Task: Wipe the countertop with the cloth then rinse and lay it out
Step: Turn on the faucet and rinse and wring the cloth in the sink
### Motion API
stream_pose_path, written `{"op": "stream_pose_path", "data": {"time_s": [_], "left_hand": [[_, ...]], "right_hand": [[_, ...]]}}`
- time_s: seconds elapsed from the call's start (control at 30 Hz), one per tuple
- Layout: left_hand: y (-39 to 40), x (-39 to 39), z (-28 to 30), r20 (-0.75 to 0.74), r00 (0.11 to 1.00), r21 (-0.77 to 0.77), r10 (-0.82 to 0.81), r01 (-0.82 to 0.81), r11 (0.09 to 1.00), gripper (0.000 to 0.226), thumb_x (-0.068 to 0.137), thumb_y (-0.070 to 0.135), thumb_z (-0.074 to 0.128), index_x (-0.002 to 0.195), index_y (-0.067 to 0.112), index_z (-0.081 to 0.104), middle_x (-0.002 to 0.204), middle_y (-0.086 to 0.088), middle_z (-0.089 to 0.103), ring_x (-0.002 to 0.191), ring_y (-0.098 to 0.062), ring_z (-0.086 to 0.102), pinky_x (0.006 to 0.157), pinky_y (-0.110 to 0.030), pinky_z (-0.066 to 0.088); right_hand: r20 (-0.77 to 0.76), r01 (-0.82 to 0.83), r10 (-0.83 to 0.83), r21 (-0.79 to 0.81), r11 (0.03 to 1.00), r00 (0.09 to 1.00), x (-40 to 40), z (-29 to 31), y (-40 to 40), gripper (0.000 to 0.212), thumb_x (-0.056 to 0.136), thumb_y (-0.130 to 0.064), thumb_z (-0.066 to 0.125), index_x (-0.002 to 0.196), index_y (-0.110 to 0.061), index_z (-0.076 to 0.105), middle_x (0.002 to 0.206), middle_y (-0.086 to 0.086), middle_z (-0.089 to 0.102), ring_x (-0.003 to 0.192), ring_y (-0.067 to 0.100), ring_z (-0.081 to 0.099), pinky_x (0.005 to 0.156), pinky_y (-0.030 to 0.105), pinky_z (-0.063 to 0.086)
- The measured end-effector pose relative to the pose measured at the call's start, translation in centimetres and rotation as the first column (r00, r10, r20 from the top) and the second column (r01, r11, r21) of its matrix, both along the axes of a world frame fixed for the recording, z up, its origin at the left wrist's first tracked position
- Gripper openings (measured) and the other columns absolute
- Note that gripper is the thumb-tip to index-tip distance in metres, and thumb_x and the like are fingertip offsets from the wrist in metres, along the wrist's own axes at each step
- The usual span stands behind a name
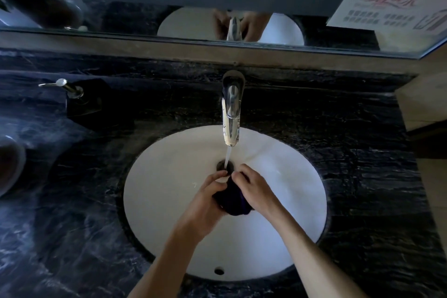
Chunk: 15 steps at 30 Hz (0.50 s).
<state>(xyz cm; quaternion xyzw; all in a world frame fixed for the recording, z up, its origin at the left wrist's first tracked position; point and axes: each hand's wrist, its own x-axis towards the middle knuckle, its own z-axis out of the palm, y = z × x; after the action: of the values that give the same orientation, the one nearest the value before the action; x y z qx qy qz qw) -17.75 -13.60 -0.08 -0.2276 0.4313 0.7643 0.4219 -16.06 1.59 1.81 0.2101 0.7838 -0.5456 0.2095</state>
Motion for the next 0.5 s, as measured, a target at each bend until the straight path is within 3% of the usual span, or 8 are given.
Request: {"op": "stream_pose_path", "data": {"time_s": [0.1,0.2,0.3,0.37,0.5], "left_hand": [[-1.7,-0.7,0.7,-0.03,0.959,0.233,-0.282,0.281,0.931,0.062,0.083,0.015,0.072,0.143,0.013,0.052,0.143,-0.022,0.056,0.132,-0.045,0.053,0.108,-0.062,0.043],[-1.4,-1.2,1.9,-0.1,0.894,0.342,-0.436,0.442,0.829,0.069,0.081,0.022,0.082,0.141,0.01,0.052,0.137,-0.021,0.058,0.127,-0.043,0.054,0.111,-0.055,0.043],[-0.1,-1.4,3.3,-0.162,0.845,0.28,-0.51,0.535,0.797,0.08,0.071,0.037,0.089,0.136,0.007,0.053,0.125,-0.017,0.063,0.114,-0.031,0.061,0.097,-0.036,0.053],[0.6,-1.4,3.7,-0.137,0.833,0.236,-0.537,0.554,0.798,0.08,0.068,0.038,0.09,0.131,0.005,0.055,0.117,-0.012,0.066,0.103,-0.022,0.065,0.087,-0.029,0.055],[1.7,-0.8,3.7,0.029,0.829,0.168,-0.559,0.547,0.82,0.045,0.075,0.017,0.087,0.112,0.006,0.065,0.098,-0.007,0.067,0.081,-0.014,0.063,0.07,-0.021,0.053]], "right_hand": [[-0.127,-0.137,0.133,-0.029,0.99,0.983,-0.1,0.8,0.7,0.015,0.095,-0.022,0.051,0.081,-0.022,0.058,0.078,0.003,0.063,0.07,0.01,0.054,0.065,0.029,0.043],[-0.157,-0.223,0.206,-0.1,0.97,0.966,-0.6,2.2,1.2,0.015,0.09,-0.029,0.056,0.083,-0.017,0.059,0.073,-0.006,0.06,0.068,0.006,0.053,0.064,0.02,0.042],[-0.156,-0.269,0.261,-0.035,0.962,0.953,-1.2,2.6,1.7,0.039,0.084,-0.05,0.06,0.082,-0.011,0.056,0.069,-0.004,0.056,0.064,0.007,0.049,0.061,0.022,0.04],[-0.131,-0.275,0.283,0.075,0.959,0.95,-1.6,2.5,2.1,0.04,0.086,-0.048,0.064,0.074,-0.012,0.05,0.064,-0.004,0.053,0.058,0.006,0.044,0.057,0.022,0.038],[-0.101,-0.281,0.315,0.258,0.925,0.944,-1.6,2.5,2.4,0.034,0.084,-0.041,0.059,0.071,-0.013,0.045,0.065,0.007,0.058,0.061,0.023,0.047,0.06,0.042,0.045]]}}
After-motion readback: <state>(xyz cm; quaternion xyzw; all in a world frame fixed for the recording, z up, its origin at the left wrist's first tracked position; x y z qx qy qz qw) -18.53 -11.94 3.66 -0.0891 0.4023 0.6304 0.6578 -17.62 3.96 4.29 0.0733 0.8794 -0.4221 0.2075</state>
